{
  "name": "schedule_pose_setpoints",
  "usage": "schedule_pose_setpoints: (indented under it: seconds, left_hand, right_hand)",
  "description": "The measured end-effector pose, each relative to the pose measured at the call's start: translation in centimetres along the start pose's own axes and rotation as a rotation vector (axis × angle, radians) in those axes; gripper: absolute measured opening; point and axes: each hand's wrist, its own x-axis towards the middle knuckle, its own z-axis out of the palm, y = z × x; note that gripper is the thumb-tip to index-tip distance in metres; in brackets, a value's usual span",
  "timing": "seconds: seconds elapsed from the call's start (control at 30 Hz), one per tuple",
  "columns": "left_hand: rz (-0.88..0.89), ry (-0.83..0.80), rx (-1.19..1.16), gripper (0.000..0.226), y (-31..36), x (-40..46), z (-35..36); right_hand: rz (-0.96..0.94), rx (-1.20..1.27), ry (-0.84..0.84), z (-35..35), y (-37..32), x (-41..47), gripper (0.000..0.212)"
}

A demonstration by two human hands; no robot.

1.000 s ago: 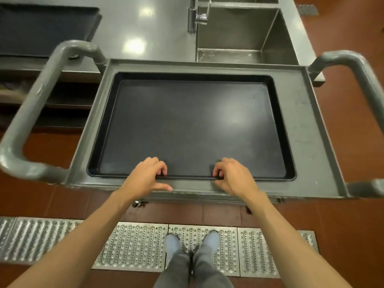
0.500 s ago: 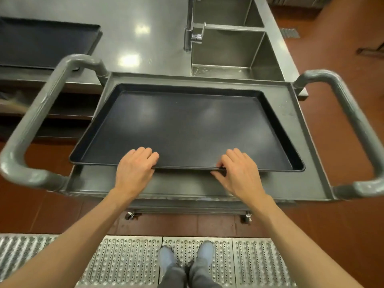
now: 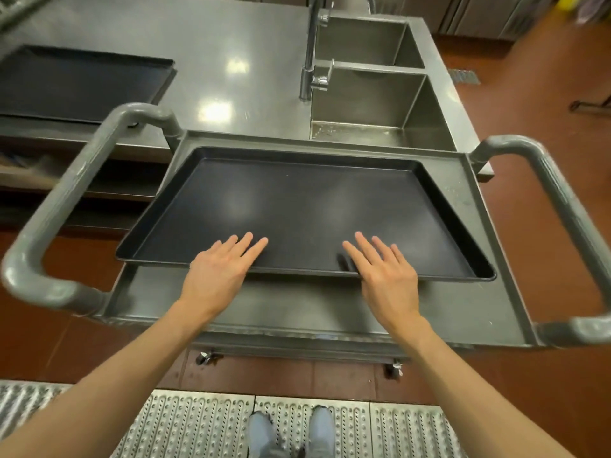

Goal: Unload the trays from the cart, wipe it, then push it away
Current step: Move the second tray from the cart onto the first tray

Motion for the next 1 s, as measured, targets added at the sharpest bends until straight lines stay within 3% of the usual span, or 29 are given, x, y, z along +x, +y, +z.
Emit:
schedule_pose_setpoints:
  seconds: [0.17,0.57,0.7,0.83,1.0]
  left_hand:
    - [0.072,0.235,-0.009,0.037,1.1,-1.1,-0.4]
    - [-0.062,0.379,0.067,0.029,-1.3,-3.2,-7.7]
    - [-0.123,0.423,0.132,0.028,-3.5,-6.3,-11.3]
    - [-0.197,0.451,0.216,0.023,-6.8,-10.4,-14.8]
    - [-0.297,0.492,0.321,0.016,-12.6,-16.7,-17.9]
  right_hand:
    - [-0.038,0.111,0.065,-0.2,0.6,-0.3,0.046]
    - [-0.209,0.214,0.327,-5.3,-1.1,4.9,0.052]
    - [-0.308,0.257,0.388,-7.4,-4.5,7.6,0.049]
    - [-0.425,0.297,0.498,-9.3,-9.8,10.4,0.03]
    - [-0.509,0.379,0.608,-11.2,-19.4,13.4,0.045]
